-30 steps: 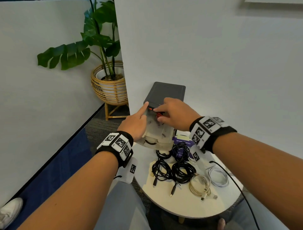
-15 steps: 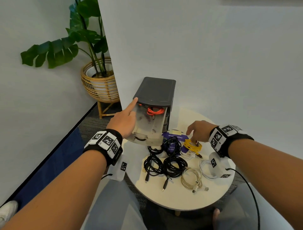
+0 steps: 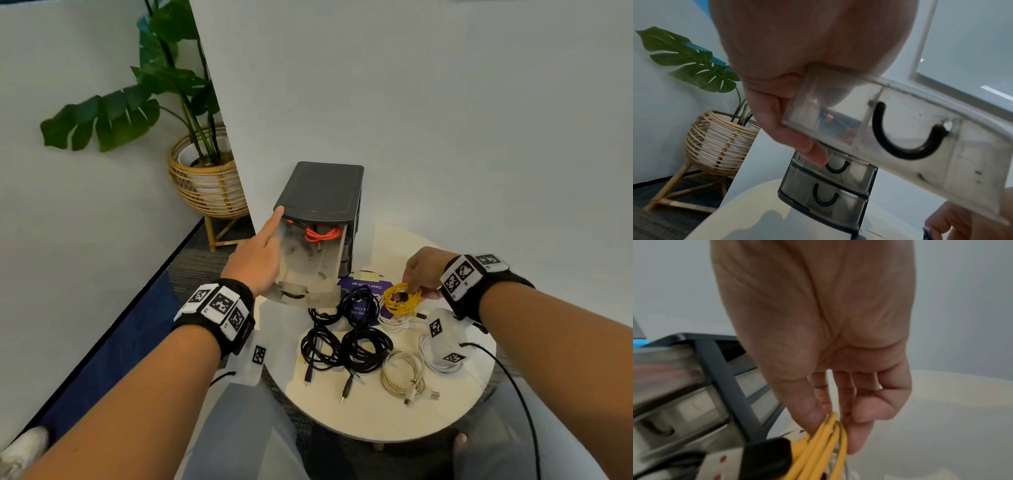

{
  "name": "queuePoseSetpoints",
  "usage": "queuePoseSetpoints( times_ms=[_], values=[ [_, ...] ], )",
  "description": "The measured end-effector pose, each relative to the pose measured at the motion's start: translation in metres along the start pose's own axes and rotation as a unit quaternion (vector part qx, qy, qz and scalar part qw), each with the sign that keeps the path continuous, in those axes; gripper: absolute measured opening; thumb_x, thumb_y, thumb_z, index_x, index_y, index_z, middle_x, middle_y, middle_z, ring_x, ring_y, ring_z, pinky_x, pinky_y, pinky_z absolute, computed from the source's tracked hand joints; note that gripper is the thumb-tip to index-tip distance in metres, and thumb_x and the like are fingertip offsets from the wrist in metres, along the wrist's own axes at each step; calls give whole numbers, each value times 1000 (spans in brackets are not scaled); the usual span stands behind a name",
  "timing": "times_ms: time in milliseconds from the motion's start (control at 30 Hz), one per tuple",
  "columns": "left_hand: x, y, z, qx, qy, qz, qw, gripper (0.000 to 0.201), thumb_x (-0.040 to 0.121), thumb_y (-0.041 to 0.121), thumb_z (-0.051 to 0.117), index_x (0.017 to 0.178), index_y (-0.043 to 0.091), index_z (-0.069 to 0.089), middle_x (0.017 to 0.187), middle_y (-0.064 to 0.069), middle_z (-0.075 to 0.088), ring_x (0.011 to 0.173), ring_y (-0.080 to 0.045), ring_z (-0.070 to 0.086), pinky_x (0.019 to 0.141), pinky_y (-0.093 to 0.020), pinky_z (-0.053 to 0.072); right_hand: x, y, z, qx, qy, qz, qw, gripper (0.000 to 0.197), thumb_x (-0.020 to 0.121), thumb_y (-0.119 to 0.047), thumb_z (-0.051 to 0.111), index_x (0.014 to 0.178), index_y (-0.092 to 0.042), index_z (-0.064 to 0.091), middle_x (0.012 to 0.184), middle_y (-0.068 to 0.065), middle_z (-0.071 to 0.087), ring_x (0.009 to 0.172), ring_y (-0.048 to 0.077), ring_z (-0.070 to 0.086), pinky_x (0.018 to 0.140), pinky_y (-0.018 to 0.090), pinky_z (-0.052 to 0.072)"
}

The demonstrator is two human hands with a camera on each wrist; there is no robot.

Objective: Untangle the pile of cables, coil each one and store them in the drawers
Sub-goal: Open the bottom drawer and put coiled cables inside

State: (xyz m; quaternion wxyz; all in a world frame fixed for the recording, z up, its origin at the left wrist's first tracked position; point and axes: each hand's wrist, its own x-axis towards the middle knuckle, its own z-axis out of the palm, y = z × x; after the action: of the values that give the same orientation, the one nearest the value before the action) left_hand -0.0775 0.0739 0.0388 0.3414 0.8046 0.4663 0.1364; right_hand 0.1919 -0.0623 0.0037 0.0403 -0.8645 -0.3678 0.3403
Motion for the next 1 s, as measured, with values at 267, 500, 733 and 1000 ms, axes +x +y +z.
queuePoseSetpoints(
  times_ms=[267, 500, 733, 1000],
  values=[
    [3, -2, -1, -12, -16, -6, 1000, 61, 106, 25, 20, 152, 64, 13, 90, -15, 61, 91, -37, 62, 88, -48, 48, -30, -18, -56, 203, 53, -51, 976, 7, 88, 0, 72, 88, -3, 78, 89, 18, 76, 74, 22, 70, 75, 33, 61],
    [6, -5, -3, -17, -33, -3, 999, 62, 104, 24, 21, 150, 65, 17, 101, -17, 65, 87, -29, 63, 90, -46, 48, -64, -108, -59, 244, 89, -201, 944, 3, 88, -8, 76, 87, -7, 78, 83, 14, 77, 73, 21, 73, 85, 38, 62],
    [4, -1, -10, 50, -53, 28, 997, 48, 103, -2, 32, 149, 7, 43, 166, -4, 30, 109, -39, 59, 100, -53, 45, -43, -157, -5, 81, 146, -189, 968, 16, 86, -16, 76, 92, -1, 78, 83, 11, 77, 77, 23, 76, 77, 36, 63],
    [12, -11, -1, -32, -55, 9, 998, 68, 87, 39, 21, 154, 42, 32, 138, -3, 59, 82, -26, 61, 89, -51, 52, -56, -157, 4, 15, 189, -252, 949, 15, 86, -24, 79, 87, -9, 78, 81, 5, 73, 75, 18, 71, 75, 30, 61]
  ],
)
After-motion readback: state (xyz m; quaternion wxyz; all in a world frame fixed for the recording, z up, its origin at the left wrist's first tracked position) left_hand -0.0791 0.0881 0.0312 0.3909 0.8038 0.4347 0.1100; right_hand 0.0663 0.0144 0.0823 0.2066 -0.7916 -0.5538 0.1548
